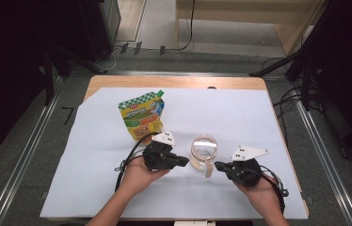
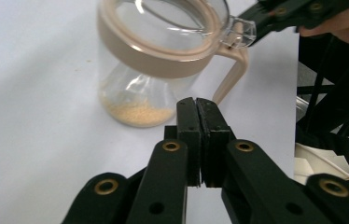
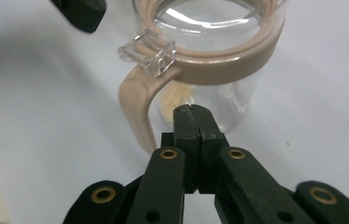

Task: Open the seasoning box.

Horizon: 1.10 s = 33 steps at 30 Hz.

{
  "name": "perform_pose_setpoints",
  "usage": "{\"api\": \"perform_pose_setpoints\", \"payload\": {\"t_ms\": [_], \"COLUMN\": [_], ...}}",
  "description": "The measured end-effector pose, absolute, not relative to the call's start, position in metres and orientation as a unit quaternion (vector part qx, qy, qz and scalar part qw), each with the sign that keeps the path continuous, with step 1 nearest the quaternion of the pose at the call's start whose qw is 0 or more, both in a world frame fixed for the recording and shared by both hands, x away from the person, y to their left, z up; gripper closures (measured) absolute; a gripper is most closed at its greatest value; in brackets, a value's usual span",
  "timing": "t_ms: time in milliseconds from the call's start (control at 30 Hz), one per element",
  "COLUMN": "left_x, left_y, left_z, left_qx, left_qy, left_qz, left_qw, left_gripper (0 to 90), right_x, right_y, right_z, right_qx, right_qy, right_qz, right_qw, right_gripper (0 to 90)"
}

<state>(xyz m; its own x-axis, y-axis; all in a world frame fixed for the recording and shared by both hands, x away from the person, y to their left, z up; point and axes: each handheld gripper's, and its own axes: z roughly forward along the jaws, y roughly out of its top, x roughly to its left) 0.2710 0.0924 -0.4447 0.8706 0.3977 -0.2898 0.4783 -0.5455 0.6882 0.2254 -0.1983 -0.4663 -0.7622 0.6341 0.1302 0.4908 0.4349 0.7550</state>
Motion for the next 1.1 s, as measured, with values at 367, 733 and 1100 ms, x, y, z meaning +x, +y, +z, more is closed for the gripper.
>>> {"api": "perform_pose_setpoints", "payload": {"t_ms": [367,733,1100], "left_x": [0.281,0.282,0.283], "left_y": [0.106,0.114,0.115], "left_z": [-0.443,-0.445,-0.448], "left_qx": [0.868,0.865,0.863], "left_qy": [0.266,0.268,0.266], "left_qz": [-0.054,-0.04,-0.027], "left_qw": [0.415,0.422,0.429], "left_gripper": [74.9,57.9,53.2], "right_x": [0.196,0.203,0.204], "right_y": [-0.187,-0.16,-0.176], "right_z": [-0.466,-0.483,-0.482], "right_qx": [0.323,0.337,0.356], "right_qy": [0.839,0.84,0.833], "right_qz": [0.432,0.42,0.414], "right_qw": [0.069,0.072,0.086], "right_gripper": [90.0,90.0,90.0]}}
